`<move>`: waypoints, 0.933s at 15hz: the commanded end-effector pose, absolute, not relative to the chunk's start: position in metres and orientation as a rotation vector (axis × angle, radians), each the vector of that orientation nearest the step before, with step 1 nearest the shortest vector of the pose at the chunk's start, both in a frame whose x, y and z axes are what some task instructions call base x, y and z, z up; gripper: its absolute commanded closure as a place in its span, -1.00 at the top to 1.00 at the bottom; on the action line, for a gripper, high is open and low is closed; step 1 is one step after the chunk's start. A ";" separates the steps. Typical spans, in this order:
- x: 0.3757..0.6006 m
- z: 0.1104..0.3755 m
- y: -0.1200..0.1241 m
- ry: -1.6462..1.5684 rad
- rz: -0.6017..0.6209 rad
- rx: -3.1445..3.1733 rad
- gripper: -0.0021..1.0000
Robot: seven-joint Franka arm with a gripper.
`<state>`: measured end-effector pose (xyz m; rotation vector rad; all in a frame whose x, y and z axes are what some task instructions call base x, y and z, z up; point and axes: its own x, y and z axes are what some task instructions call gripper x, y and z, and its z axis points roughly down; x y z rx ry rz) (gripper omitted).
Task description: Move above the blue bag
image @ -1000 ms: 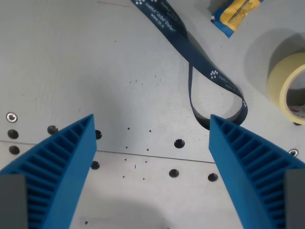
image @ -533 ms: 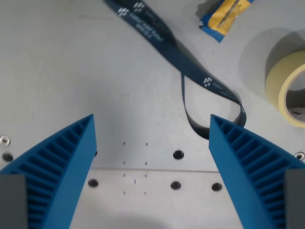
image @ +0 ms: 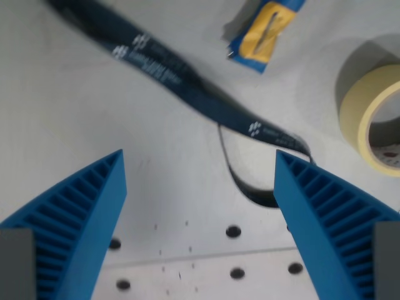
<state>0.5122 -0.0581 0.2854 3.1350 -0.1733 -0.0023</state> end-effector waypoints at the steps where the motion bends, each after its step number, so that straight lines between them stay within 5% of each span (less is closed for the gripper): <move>1: 0.520 0.275 -0.068 -0.609 0.069 3.070 1.00; 14: 0.564 0.211 -0.117 -0.961 0.003 2.998 1.00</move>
